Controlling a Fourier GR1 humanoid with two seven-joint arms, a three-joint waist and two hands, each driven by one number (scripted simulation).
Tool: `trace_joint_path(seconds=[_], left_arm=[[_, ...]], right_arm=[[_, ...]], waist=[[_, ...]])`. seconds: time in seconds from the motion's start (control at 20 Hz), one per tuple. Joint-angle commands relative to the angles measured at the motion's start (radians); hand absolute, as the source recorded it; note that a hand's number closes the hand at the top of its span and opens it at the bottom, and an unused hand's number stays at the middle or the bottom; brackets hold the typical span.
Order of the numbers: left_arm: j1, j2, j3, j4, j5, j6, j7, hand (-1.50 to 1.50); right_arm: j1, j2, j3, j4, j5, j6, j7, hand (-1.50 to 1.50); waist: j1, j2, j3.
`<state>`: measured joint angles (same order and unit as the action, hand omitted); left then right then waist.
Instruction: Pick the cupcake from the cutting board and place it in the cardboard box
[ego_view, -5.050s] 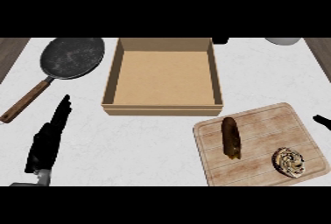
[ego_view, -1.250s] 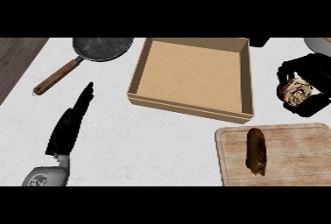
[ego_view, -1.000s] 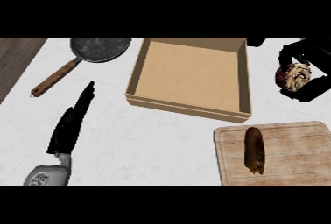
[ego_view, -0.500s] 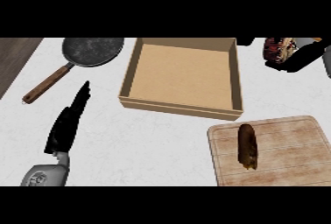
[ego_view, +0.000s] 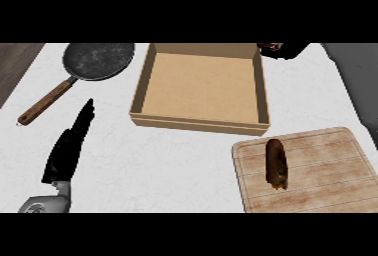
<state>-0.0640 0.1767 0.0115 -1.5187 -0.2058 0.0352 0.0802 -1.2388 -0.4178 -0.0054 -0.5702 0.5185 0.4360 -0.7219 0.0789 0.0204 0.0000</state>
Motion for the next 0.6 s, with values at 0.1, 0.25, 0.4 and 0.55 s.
trace_joint_path(seconds=[0.1,0.25,0.4,0.55], left_arm=[[0.015,-0.032,-0.016,-0.001,-0.017,0.026,0.004,0.0],[0.017,-0.018,0.009,0.023,-0.018,0.032,-0.033,0.0],[0.019,-0.022,0.003,0.013,-0.01,0.021,-0.023,0.0],[0.043,0.007,0.029,0.035,0.022,-0.021,-0.055,0.0]], right_arm=[[-0.111,0.183,0.047,0.116,0.038,-0.045,0.012,1.5],[-0.111,0.188,0.072,0.178,0.072,-0.043,-0.035,1.5],[-0.19,0.255,0.09,0.239,0.1,-0.06,0.033,1.5],[-0.173,0.284,0.109,0.273,0.133,-0.094,0.023,1.5]], waist=[[-0.015,-0.003,-0.001],[-0.03,-0.004,-0.001],[-0.012,0.002,-0.001],[-0.027,-0.003,-0.001]])
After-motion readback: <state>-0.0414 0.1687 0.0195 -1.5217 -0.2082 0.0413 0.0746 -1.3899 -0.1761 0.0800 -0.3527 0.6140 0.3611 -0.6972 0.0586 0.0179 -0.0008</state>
